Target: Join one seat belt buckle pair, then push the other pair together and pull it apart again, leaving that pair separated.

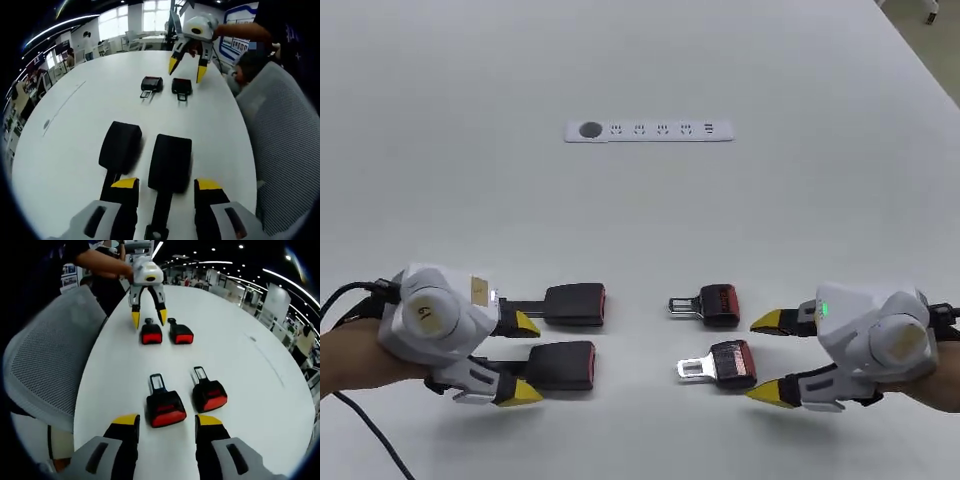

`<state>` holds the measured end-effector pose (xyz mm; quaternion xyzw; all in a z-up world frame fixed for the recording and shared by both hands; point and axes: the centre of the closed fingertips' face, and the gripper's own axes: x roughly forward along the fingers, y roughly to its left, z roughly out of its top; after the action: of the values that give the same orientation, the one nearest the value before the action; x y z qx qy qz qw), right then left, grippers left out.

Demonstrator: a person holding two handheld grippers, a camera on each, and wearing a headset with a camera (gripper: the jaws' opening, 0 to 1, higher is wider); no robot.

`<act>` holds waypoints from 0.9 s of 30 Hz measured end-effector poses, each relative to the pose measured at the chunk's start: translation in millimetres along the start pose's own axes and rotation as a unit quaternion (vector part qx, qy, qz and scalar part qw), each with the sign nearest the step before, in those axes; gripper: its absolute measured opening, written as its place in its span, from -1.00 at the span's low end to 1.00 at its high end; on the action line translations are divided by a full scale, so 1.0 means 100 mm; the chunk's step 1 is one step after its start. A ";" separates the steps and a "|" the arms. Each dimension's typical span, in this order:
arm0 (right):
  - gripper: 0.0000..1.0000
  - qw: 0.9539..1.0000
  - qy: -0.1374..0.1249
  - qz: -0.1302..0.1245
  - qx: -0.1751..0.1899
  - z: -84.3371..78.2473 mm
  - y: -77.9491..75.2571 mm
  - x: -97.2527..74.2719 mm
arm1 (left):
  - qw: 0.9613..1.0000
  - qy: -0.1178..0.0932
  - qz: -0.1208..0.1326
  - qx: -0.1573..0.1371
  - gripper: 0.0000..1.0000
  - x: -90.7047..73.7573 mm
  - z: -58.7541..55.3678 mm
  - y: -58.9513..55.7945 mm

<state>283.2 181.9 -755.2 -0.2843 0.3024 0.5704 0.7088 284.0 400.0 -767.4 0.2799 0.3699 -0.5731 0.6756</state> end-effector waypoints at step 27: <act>-0.37 0.998 0.035 0.046 -0.023 -0.14 0.01 0.22 | 0.998 0.039 -0.028 0.046 -0.36 0.10 -0.09 0.04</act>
<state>284.3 185.8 -780.8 -0.3059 0.3270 0.5986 0.6642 286.8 402.0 -780.6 0.3221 0.3772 -0.5969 0.6307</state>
